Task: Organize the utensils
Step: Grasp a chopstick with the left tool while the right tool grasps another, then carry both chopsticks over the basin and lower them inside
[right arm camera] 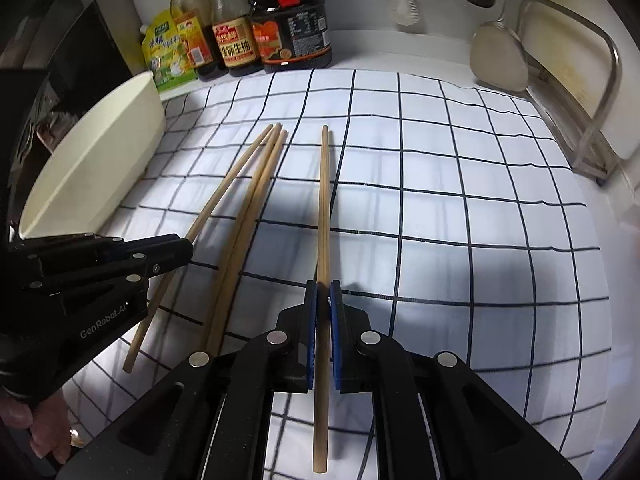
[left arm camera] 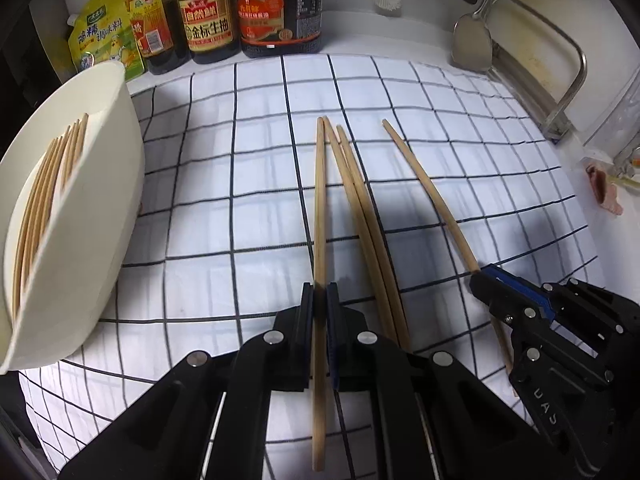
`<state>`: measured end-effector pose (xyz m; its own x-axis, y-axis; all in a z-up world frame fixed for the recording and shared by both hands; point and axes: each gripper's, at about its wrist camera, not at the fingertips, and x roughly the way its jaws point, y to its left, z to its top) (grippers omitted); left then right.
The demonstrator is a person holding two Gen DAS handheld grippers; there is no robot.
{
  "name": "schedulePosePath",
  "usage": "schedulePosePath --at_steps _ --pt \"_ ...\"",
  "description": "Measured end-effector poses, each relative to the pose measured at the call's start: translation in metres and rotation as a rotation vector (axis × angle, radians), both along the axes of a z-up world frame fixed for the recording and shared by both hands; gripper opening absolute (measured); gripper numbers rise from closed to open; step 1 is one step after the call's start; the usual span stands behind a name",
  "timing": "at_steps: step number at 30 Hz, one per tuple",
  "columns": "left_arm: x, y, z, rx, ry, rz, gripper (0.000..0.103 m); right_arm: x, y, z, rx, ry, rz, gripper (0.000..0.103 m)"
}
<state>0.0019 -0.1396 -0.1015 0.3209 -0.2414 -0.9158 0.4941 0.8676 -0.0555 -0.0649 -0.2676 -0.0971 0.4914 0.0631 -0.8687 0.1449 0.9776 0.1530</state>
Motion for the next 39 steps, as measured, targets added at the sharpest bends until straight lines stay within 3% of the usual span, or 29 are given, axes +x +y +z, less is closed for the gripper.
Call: schedulePosePath --at_steps 10,15,21,30,39 --pt "0.014 0.026 0.063 -0.088 -0.077 -0.008 0.007 0.005 0.015 0.056 0.029 -0.075 -0.034 0.006" --pt "0.029 0.061 0.097 -0.144 -0.131 0.032 0.007 0.024 0.037 0.092 0.022 -0.135 -0.005 0.006" --pt "0.053 0.118 0.118 -0.153 -0.19 0.12 0.007 0.067 0.083 0.111 0.039 -0.173 0.082 0.006" --pt "0.105 0.205 0.105 -0.141 -0.164 0.255 0.007 0.138 0.175 0.107 0.076 -0.141 0.236 0.006" --pt "0.132 0.246 0.068 -0.103 -0.082 0.277 0.007 0.191 0.243 0.073 0.074 -0.014 0.287 0.006"
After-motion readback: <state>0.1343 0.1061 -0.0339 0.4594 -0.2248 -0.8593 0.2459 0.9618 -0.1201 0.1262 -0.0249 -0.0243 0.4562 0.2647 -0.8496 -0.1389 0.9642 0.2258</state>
